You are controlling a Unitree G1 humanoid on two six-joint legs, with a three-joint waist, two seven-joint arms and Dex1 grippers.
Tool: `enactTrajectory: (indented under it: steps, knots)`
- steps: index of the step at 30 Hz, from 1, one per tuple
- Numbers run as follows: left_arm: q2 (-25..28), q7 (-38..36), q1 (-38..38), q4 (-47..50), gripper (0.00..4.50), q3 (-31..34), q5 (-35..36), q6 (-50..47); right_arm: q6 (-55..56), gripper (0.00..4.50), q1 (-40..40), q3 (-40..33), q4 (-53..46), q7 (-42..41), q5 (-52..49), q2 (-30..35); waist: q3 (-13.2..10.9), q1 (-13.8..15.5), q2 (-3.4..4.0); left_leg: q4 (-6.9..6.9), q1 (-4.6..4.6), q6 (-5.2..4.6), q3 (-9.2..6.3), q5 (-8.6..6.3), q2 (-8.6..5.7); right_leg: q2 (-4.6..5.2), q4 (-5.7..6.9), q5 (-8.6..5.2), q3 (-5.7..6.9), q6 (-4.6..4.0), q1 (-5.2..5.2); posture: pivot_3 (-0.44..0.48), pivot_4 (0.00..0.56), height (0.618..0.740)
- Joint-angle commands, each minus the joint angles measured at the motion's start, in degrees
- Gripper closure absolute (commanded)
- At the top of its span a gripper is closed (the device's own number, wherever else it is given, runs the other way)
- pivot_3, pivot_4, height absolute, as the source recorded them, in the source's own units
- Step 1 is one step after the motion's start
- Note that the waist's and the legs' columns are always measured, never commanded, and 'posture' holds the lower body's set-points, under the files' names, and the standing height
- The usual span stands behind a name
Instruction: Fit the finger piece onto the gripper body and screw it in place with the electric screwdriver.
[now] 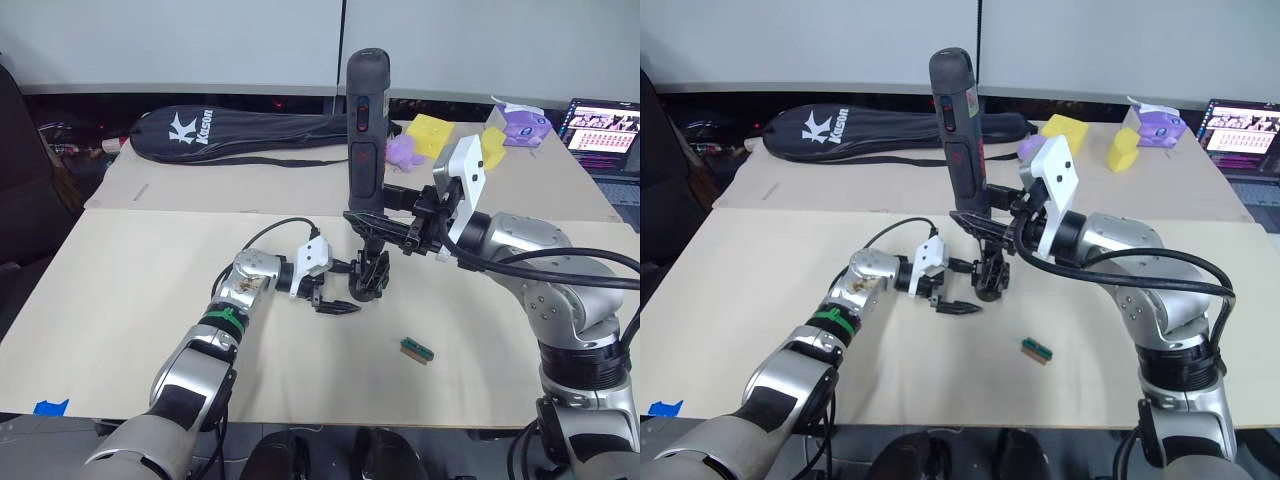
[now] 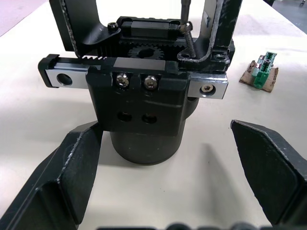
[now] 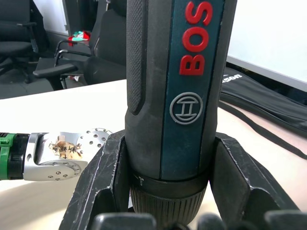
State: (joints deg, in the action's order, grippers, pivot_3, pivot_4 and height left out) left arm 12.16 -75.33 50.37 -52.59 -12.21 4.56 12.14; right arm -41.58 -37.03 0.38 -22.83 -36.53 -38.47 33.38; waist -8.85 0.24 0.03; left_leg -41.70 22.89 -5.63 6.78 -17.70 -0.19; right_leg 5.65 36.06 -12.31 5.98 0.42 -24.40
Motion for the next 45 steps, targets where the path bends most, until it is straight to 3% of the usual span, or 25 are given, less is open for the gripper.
enactTrajectory:
  steps: [1, 45]
  knots:
    - [-0.36, 0.13, 1.16, 0.34, 0.00, 0.66, -0.11, 0.82, 2.65, 2.58, -0.55, -3.07, -1.90, -0.34, -0.26, -0.27, 0.00, -0.02, 0.00, 0.00, 0.00, 0.00, 0.00, 0.00, 0.00, 0.00, 0.00, 0.00, 0.00, 0.00, 0.00, 0.000, 0.150, 0.740]
    - [-0.38, 0.66, 0.97, 0.35, 0.00, 0.58, -0.35, 1.31, 2.17, 2.58, -0.85, -3.19, -1.77, -2.22, 1.35, -1.01, 0.00, -0.24, 0.00, 0.00, -0.01, 0.01, 0.00, 0.00, 0.00, -0.01, 0.00, 0.00, 0.00, 0.00, 0.00, 0.000, 0.150, 0.740]
